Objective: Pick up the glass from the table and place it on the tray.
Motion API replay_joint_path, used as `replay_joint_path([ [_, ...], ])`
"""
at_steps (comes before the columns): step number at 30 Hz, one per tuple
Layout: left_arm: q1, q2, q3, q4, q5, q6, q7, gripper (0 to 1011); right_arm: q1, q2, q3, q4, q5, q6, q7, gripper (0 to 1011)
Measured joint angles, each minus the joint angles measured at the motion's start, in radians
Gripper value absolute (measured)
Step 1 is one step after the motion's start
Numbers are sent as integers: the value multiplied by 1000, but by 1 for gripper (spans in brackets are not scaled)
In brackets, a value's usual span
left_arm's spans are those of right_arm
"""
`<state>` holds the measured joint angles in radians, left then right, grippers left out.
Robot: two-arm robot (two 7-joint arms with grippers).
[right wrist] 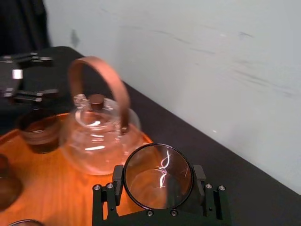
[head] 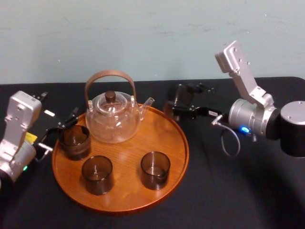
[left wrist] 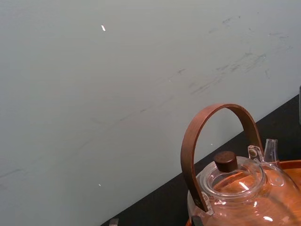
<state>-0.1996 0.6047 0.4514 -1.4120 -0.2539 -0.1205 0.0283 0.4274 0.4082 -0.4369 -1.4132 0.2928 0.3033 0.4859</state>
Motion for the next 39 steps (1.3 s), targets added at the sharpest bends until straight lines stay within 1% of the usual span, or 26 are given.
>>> replay_joint_path([
  [8, 0, 0, 0, 0, 0, 0, 0, 1002, -4, 7, -44, 1, 22, -48, 52, 894],
  [13, 0, 0, 0, 0, 0, 0, 0, 1001, -1, 7, -76, 27, 30, -81, 78, 894],
  [19, 0, 0, 0, 0, 0, 0, 0, 1001, 9, 0, -104, 69, 28, -114, 86, 894],
  [30, 0, 0, 0, 0, 0, 0, 0, 1002, 24, -22, -126, 147, 4, -163, 75, 894],
  [39, 0, 0, 0, 0, 0, 0, 0, 1001, 31, -36, -130, 187, -10, -177, 70, 894],
])
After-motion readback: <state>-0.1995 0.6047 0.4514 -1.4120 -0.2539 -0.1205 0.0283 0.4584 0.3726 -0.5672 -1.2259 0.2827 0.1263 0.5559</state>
